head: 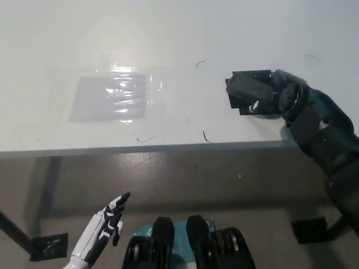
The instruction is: A whiteboard eraser is kept on the black marked spot on the table infront of the robot and the robot uses its right hand to swipe it back and forth on the table twice to clean it
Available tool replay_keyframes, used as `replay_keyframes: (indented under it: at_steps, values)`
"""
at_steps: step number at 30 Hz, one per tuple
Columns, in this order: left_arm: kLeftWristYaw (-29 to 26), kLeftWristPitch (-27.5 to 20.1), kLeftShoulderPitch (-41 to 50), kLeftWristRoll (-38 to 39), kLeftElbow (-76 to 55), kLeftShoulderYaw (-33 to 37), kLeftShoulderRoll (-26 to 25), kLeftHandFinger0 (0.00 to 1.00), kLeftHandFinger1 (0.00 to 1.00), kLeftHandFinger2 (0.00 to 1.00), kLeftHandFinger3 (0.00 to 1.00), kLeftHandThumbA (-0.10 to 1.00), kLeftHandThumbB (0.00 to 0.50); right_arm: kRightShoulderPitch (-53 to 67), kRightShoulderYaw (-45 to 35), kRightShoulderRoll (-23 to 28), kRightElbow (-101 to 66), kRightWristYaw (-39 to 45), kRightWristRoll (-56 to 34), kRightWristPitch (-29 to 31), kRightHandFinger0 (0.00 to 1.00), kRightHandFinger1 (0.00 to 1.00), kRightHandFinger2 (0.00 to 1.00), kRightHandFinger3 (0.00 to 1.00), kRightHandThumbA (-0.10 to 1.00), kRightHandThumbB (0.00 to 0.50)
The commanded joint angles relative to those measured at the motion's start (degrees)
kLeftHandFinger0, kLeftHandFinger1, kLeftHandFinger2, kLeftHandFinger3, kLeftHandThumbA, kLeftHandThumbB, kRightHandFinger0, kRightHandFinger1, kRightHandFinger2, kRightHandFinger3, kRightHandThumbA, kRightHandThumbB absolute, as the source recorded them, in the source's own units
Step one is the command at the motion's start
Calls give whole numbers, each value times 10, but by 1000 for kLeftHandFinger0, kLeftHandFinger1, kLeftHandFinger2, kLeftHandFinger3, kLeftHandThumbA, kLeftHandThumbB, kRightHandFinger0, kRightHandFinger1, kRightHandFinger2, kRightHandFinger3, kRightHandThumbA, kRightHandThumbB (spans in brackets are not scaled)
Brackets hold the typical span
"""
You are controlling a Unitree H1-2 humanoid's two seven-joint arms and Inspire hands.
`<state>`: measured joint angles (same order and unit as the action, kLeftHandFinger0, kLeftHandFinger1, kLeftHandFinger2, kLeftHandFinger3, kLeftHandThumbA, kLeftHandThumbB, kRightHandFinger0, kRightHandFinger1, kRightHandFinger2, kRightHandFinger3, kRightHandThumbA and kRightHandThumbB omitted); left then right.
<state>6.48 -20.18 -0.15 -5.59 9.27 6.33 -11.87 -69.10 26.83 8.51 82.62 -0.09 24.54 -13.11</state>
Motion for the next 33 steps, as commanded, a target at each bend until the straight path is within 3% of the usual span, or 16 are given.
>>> replay_keyframes:
  at_steps: [1, 3, 5, 7, 10, 12, 14, 17, 18, 20, 21, 22, 24, 27, 28, 33]
  values:
    - [1, -25, -13, -10, -14, -5, -10, 1000, 1000, 1000, 1000, 1000, 500, 10, -48, -12, 1, -124, -34, 49, 102, 170, 298, 638, -97, 167]
    - [1, -26, -16, -13, -12, -4, -11, 1000, 1000, 1000, 1000, 1000, 500, 8, -58, -11, 2, -127, -32, 49, 121, 202, 348, 805, -95, 176]
    - [0, -23, -16, -17, -14, -4, -11, 1000, 1000, 1000, 1000, 1000, 500, 8, -64, -11, 3, -131, -28, 51, 87, 169, 300, 731, -100, 190]
    - [-1, -17, -16, -20, -17, -4, -11, 1000, 1000, 1000, 1000, 1000, 500, 5, -63, -11, 4, -130, -21, 52, 203, 310, 472, 776, -100, 196]
    - [2, -11, -16, -19, -20, -3, -11, 1000, 1000, 1000, 1000, 1000, 500, 4, -65, -11, 4, -132, -19, 57, 139, 226, 377, 755, -100, 195]
    - [3, -9, -16, -19, -21, -2, -11, 1000, 1000, 1000, 1000, 1000, 500, 2, -67, -12, 4, -132, -19, 58, 95, 187, 341, 862, -100, 197]
    - [5, -8, -16, -17, -23, -2, -11, 1000, 1000, 1000, 1000, 1000, 500, 0, -66, -12, 4, -132, -17, 61, 66, 161, 315, 826, -100, 198]
    - [4, -5, -17, -19, -24, -3, -11, 1000, 1000, 1000, 1000, 1000, 500, -4, -67, -16, 3, -129, -18, 66, 85, 185, 330, 594, -100, 216]
    - [4, -5, -18, -19, -24, -3, -11, 1000, 1000, 1000, 1000, 1000, 500, -6, -67, -17, 4, -126, -19, 65, 184, 285, 416, 628, -100, 228]
    - [5, -4, -18, -19, -26, -4, -13, 1000, 1000, 1000, 1000, 1000, 500, -9, -67, -21, 4, -120, -18, 65, 202, 293, 404, 573, -100, 226]
    - [4, -1, -19, -22, -27, -4, -14, 1000, 1000, 1000, 1000, 1000, 500, -12, -64, -26, 4, -115, -16, 58, 156, 248, 361, 614, -100, 219]
    - [6, 1, -20, -21, -28, -4, -16, 1000, 1000, 1000, 1000, 1000, 500, -13, -61, -31, 5, -113, -13, 54, 170, 273, 391, 775, -100, 213]
    - [6, 0, -22, -22, -26, -4, -17, 1000, 1000, 1000, 1000, 1000, 500, -12, -49, -42, 4, -112, -2, 59, 142, 248, 370, 668, -100, 206]
    - [7, 8, -23, -25, -29, -3, -19, 1000, 1000, 1000, 1000, 1000, 500, -11, -36, -62, 5, -104, 6, 56, 64, 164, 301, 688, -100, 221]
    - [7, 6, -25, -24, -28, -3, -18, 1000, 1000, 1000, 1000, 1000, 500, -13, -23, -72, 5, -95, 16, 52, 5, 86, 268, 942, -100, 215]
    - [3, -2, 4, -26, -32, 0, -15, 1000, 1000, 1000, 1000, 1000, 500, 5, 26, -119, 5, -81, 43, 50, 44, 150, 334, 909, -100, 205]
